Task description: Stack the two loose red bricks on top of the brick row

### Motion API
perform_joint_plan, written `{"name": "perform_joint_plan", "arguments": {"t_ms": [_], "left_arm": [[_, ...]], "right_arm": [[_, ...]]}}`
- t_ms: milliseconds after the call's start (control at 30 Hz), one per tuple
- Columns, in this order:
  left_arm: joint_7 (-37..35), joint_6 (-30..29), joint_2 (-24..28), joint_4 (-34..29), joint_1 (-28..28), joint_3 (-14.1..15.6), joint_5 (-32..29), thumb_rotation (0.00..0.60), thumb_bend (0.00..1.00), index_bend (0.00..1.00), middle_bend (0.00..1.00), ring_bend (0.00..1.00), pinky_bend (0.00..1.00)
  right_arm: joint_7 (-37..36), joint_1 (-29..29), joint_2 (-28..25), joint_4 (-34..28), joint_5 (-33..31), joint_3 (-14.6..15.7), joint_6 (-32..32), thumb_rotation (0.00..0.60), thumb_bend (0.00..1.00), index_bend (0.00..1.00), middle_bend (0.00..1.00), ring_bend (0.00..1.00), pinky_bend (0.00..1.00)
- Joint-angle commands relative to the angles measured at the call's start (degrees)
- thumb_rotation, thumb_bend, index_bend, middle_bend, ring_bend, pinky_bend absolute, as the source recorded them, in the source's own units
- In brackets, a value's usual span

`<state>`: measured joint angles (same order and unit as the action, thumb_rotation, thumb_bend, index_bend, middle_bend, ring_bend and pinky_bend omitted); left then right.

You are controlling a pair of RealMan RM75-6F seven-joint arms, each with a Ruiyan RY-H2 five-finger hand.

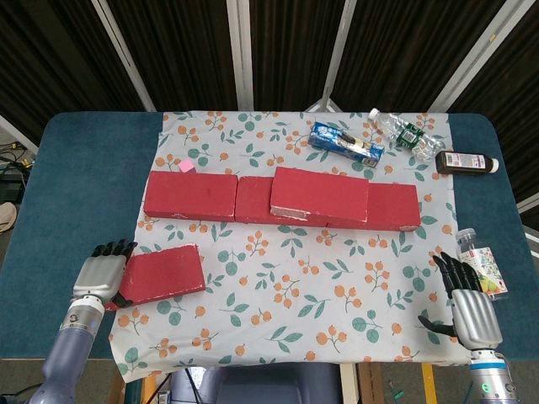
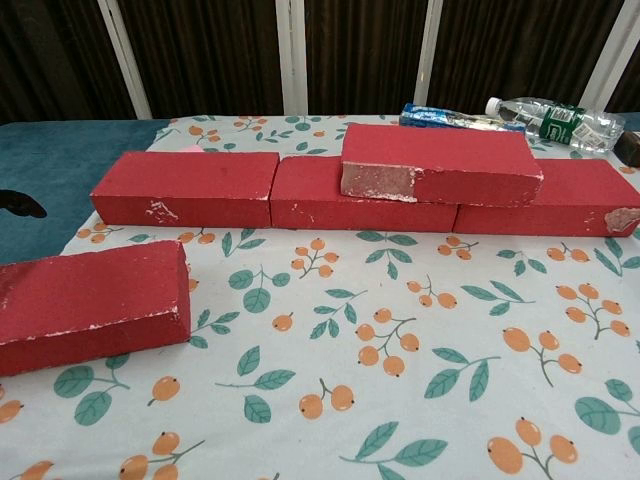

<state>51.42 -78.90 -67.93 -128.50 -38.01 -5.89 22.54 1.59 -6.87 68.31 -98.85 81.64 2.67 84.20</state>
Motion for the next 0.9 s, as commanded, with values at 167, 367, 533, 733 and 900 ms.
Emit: {"name": "perform_joint_plan", "arguments": {"t_ms": [167,367,533,733,900], "left_arm": [[0.6,-0.5,-3.4,1.7,-1.5,0.9,-1.0,0.6,0.0,0.0,0.0,0.0,0.0],[1.3,-1.3,-5.3,3.0,-2.6,1.2,-1.8,0.6,0.0,0.0,0.0,0.0,0.0],[1.3,-1.2,-6.5,4.3,-3.1,1.2,-2.5,0.6,0.0,0.0,0.0,0.0,0.0],[1.1,0.3,-7.6,6.3,-4.0,1.2,-4.4,0.6,0.0,0.0,0.0,0.0,0.0],[1.2,0.2,-8.5,7.4,-4.5,1.4,-4.3,0.6,0.0,0.0,0.0,0.0,0.0]], "right_arm": [[-0.6,0.6,-0.4,-0.2,-0.1,-0.9,-0.1,0.6,0.15,0.0,0.0,0.0,0.0],[-0.8,1.2,-0.6,-0.4,0.1,-1.4,-0.1,0.6,0.15,0.0,0.0,0.0,0.0],[-0.8,1.2,-0.5,-0.4,0.4,-1.6,-0.6,0.6,0.15,0.0,0.0,0.0,0.0],[-1.3,0.9,-0.3,0.0,-0.5,-2.2,-2.5,0.6,0.15,0.0,0.0,0.0,0.0],[-0.9,1.2,-0.3,-0.1,-0.8,-2.7,-2.5,0.6,0.15,0.0,0.0,0.0,0.0]]}}
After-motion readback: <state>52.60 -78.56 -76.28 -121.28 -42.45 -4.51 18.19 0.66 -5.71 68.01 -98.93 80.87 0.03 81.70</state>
